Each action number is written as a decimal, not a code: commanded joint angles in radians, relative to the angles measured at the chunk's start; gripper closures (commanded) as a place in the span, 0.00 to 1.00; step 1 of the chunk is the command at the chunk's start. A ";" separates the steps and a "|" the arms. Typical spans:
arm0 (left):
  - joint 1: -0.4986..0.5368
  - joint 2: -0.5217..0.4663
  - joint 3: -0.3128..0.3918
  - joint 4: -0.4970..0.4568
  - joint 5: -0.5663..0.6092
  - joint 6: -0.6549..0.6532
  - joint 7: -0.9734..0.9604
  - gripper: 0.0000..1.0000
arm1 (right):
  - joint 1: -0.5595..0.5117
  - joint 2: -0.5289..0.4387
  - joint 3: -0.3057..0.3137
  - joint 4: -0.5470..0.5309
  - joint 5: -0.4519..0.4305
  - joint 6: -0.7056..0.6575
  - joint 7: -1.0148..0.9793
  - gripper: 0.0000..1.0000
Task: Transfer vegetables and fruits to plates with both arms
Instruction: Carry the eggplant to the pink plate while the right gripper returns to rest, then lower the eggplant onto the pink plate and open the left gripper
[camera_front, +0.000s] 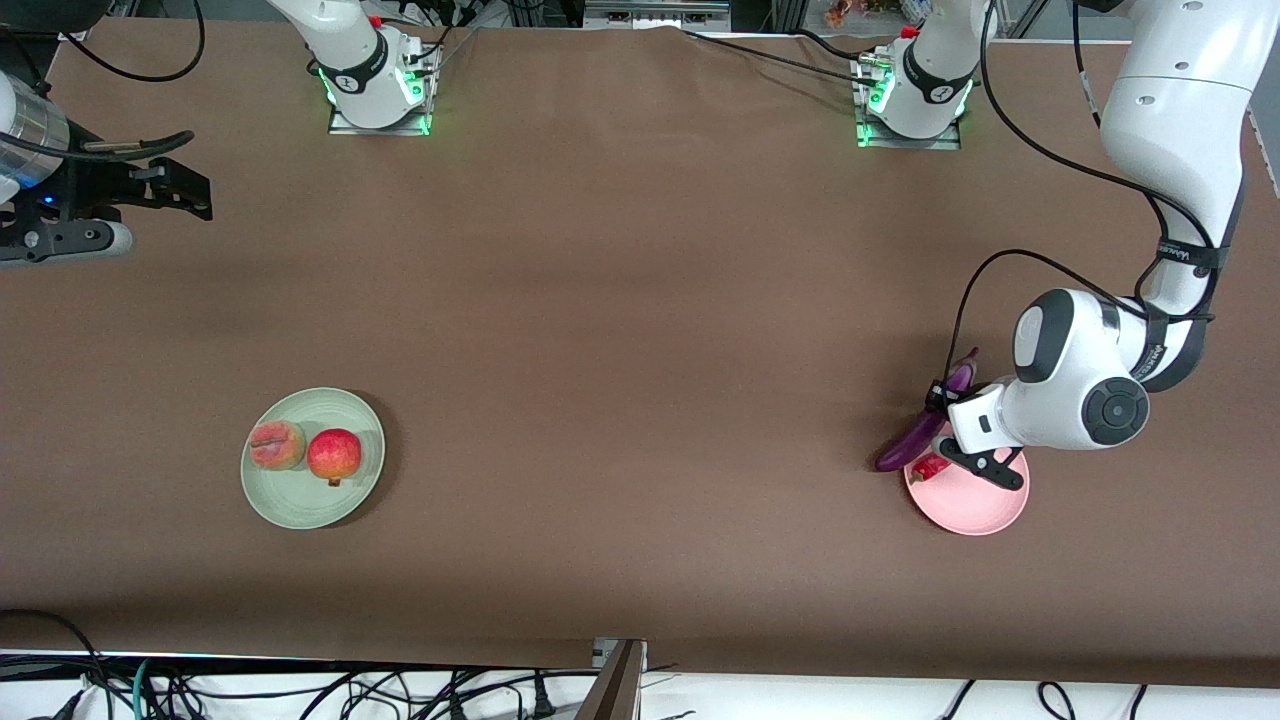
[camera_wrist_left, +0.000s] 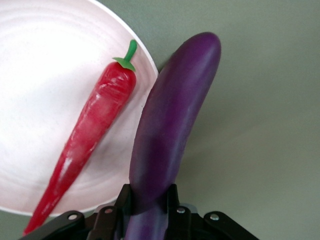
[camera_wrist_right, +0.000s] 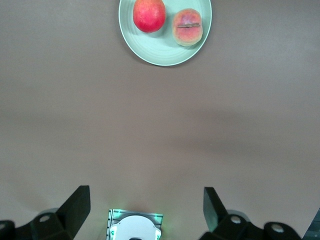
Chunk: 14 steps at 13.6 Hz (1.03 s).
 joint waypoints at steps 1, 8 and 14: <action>0.030 0.018 -0.007 0.017 0.001 0.045 0.091 1.00 | -0.009 -0.013 -0.002 -0.018 0.015 0.008 0.011 0.00; 0.028 0.038 -0.005 0.088 -0.005 0.033 0.092 1.00 | -0.003 0.024 0.006 0.040 0.026 0.002 0.024 0.00; 0.030 0.049 0.016 0.126 0.000 0.017 0.100 1.00 | -0.001 0.024 0.008 0.040 0.032 0.000 0.083 0.00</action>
